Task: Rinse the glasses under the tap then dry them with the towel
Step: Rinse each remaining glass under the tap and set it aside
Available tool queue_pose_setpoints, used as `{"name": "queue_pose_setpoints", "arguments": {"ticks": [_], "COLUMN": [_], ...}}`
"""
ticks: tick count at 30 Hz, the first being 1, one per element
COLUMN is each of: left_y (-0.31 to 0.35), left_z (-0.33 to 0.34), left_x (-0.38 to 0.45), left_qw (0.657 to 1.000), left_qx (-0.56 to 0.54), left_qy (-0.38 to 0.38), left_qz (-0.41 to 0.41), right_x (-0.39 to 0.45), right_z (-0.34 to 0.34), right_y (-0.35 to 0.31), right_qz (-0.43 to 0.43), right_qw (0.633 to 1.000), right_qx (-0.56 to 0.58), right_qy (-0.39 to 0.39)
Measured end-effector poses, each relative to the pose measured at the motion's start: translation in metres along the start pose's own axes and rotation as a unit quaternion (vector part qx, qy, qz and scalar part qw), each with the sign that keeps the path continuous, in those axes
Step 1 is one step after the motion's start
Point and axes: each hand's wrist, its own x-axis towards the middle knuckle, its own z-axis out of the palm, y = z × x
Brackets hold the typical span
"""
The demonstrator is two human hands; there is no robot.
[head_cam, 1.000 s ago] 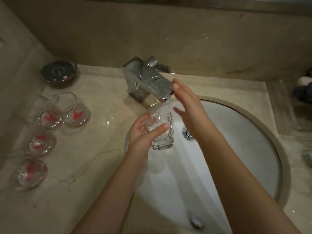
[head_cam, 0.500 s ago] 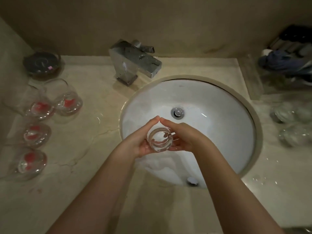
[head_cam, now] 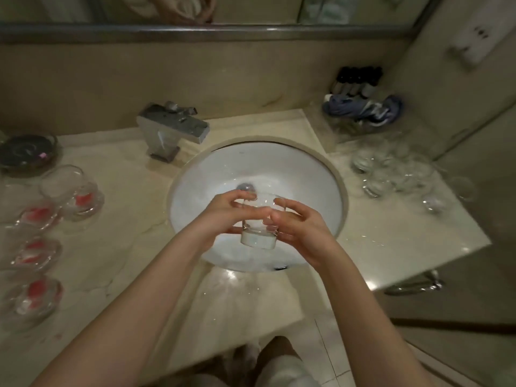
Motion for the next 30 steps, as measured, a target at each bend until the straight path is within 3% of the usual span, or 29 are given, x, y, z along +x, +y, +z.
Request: {"name": "queue_pose_setpoints", "arguments": {"ticks": [4,10,15,24,28,30], "left_y": [0.015,0.045,0.061,0.059,0.063,0.065], "left_z": [0.029,0.081,0.131,0.243,0.291,0.309], "left_x": [-0.002,0.003,0.022,0.067,0.088,0.098], "left_qw": [0.996,0.974,0.958,0.947,0.936,0.932], "left_qx": [0.047,0.160,0.210,0.259,0.296,0.310], "left_qy": [-0.037,-0.094,-0.118,-0.084,-0.066,-0.059], "left_qz": [0.060,0.133,0.156,0.169,0.181,0.175], "right_x": [-0.029,-0.057,-0.069,-0.052,-0.040,-0.034], "right_z": [-0.029,-0.081,-0.131,-0.253,-0.304,-0.324], "right_y": [-0.012,-0.037,-0.049,-0.062,-0.072,-0.080], "right_qz": [-0.046,-0.109,-0.140,-0.149,-0.141,-0.145], "right_qw": [0.998,0.975,0.962,0.957,0.945,0.922], "right_qx": [-0.024,-0.184,-0.222,-0.242,-0.292,-0.356], "right_qy": [0.026,0.065,0.080,0.064,0.044,0.037]}}
